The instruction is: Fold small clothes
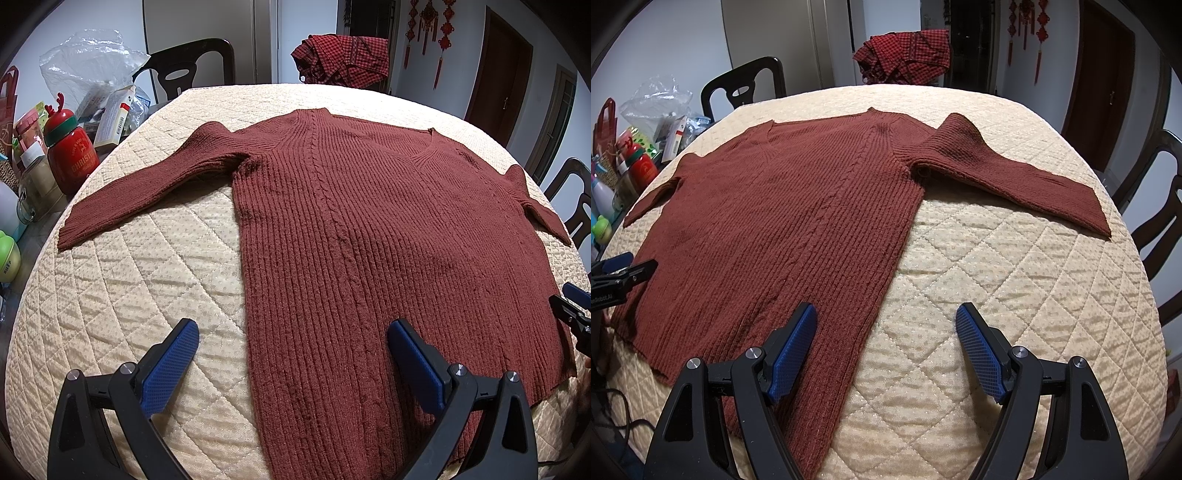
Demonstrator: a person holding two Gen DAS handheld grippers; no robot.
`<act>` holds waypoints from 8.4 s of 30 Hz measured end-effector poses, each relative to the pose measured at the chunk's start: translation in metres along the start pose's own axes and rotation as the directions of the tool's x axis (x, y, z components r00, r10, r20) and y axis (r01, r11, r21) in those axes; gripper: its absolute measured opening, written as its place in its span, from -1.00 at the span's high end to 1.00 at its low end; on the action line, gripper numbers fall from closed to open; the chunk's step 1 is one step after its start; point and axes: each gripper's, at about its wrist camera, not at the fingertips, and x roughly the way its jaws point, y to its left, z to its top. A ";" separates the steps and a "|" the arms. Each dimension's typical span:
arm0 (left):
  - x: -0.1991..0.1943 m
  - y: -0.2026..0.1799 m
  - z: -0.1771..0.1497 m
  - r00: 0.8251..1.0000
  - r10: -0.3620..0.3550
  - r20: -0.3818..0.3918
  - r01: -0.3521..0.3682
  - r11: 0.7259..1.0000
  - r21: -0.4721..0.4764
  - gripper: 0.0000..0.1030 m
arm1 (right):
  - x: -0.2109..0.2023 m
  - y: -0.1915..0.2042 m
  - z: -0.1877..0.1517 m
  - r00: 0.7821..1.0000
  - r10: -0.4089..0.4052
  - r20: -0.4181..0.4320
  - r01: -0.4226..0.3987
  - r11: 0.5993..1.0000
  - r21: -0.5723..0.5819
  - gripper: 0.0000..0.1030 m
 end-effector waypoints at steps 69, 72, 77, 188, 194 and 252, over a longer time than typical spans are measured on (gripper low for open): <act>-0.009 0.086 0.142 0.946 -0.032 0.322 0.087 0.984 -0.157 0.79 | 0.025 0.048 0.074 0.983 0.175 0.044 -0.172 0.982 -0.072 -0.51; -0.002 0.034 0.159 0.931 -0.194 0.308 0.216 0.976 -0.038 0.79 | 0.023 0.045 0.071 0.984 0.171 0.049 -0.168 0.984 -0.054 -0.51; 0.038 -0.033 0.165 0.900 -0.402 0.169 0.394 0.915 0.082 0.73 | 0.022 0.038 0.068 0.986 0.159 0.041 -0.158 0.987 -0.027 -0.51; 0.044 -0.041 0.060 0.976 -0.211 0.055 0.203 0.972 0.121 -0.17 | 0.030 -0.177 0.048 0.989 0.037 0.142 -0.124 0.722 0.680 0.11; 0.044 -0.043 0.060 0.975 -0.217 0.050 0.209 0.970 0.128 -0.26 | 0.035 -0.200 0.054 0.981 0.019 0.192 -0.157 0.659 0.736 0.14; 0.040 -0.105 0.171 0.881 -0.464 0.097 0.450 0.883 0.132 0.88 | 0.044 -0.036 0.076 0.903 0.418 0.100 -0.429 0.864 0.263 0.30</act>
